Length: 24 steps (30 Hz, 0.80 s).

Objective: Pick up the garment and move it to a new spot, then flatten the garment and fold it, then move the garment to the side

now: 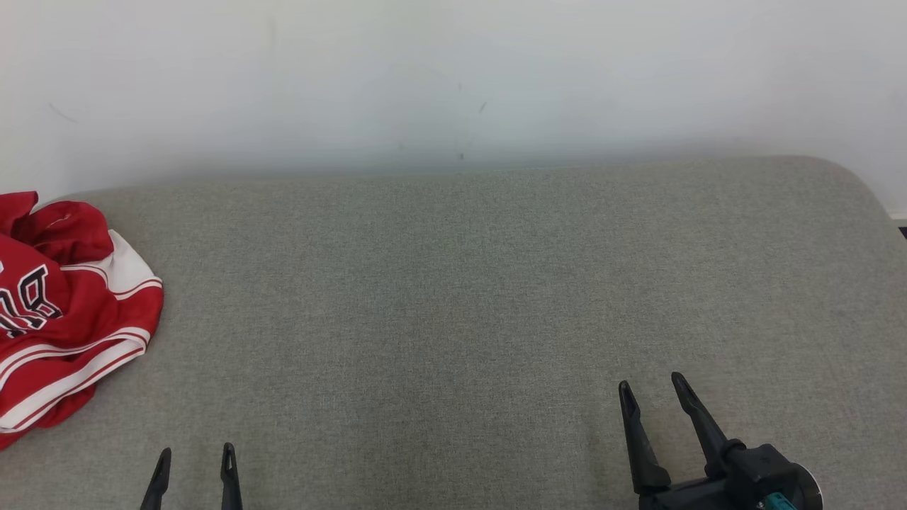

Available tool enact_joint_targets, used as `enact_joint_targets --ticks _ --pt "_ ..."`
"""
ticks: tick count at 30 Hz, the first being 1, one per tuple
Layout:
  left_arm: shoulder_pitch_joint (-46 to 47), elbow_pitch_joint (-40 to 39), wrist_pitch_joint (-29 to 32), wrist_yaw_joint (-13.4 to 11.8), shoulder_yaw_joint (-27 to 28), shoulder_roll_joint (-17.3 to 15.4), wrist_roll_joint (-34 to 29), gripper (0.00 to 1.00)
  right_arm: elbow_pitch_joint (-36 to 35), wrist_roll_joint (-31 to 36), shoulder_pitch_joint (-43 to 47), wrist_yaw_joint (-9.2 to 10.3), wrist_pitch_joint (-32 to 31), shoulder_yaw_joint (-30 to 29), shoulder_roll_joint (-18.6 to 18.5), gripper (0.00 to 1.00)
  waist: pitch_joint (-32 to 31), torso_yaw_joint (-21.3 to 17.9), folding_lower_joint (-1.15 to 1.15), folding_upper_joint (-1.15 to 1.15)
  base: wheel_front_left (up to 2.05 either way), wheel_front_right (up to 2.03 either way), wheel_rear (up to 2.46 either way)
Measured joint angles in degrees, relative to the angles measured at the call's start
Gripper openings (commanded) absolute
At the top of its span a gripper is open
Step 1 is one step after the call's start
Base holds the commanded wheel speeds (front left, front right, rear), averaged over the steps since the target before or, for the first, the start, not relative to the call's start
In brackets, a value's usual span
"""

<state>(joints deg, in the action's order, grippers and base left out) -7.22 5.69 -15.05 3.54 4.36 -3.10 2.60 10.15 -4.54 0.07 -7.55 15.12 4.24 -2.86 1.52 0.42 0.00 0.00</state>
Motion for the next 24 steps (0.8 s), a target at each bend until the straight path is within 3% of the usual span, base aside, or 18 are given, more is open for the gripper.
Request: enact_joint_targets --ticks 24 --pt "0.6 1.5 0.0 1.9 2.0 0.2 0.6 1.00 0.7 -6.4 0.0 0.00 0.0 -0.7 0.0 1.00 -0.2 0.0 0.00 0.00 0.00 0.00 0.00"
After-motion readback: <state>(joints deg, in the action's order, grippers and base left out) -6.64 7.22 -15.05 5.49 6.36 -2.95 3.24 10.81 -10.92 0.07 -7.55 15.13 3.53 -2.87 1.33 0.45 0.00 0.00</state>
